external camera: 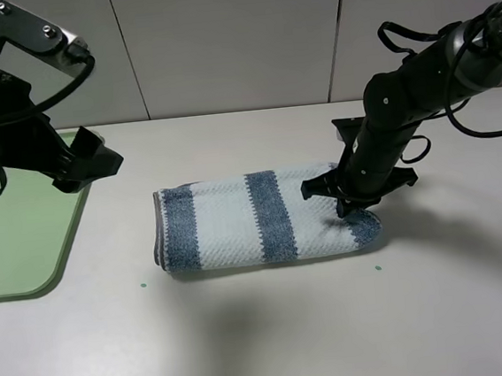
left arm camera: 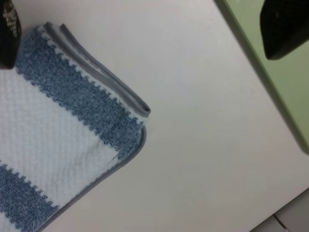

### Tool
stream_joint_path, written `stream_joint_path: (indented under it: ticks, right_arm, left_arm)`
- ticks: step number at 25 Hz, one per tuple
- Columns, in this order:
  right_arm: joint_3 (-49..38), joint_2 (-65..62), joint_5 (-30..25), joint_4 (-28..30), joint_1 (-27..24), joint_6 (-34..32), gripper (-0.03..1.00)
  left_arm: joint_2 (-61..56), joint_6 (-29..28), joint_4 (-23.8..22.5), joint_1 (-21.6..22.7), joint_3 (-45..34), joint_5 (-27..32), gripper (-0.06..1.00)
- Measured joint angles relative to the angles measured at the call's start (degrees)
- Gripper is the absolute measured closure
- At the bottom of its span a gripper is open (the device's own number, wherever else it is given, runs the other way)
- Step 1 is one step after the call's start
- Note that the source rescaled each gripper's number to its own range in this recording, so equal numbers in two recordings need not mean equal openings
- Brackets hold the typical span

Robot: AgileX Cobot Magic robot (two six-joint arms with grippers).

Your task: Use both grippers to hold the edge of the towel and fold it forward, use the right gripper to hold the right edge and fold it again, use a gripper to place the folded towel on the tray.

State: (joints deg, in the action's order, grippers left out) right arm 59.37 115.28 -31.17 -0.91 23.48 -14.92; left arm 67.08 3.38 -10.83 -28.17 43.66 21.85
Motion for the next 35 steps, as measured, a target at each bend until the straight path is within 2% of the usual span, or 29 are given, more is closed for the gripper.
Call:
stream_joint_path:
  ticks: [5, 13, 22, 28, 35]
  right_arm:
    - [0.29, -0.13, -3.18, 3.93, 0.0, -0.32, 0.89]
    - [0.15, -2.42, -10.43, 12.05, -0.14, -6.04, 0.89]
    - [2.34, -9.39, -16.93, 14.61, -0.19, -6.83, 0.89]
    - [4.58, -10.83, -22.44, 21.98, -0.19, -8.62, 0.89]
    - [4.87, -11.04, -25.32, 21.62, -0.19, -8.97, 0.89]
  left_arm:
    - [0.0, 0.0, 0.0, 0.0, 0.0, 0.0, -0.05]
    - [0.0, 0.0, 0.0, 0.0, 0.0, -0.05, -0.05]
    - [0.0, 0.0, 0.0, 0.0, 0.0, -0.05, -0.05]
    - [0.0, 0.0, 0.0, 0.0, 0.0, -0.05, -0.05]
    - [0.0, 0.0, 0.0, 0.0, 0.0, -0.05, -0.05]
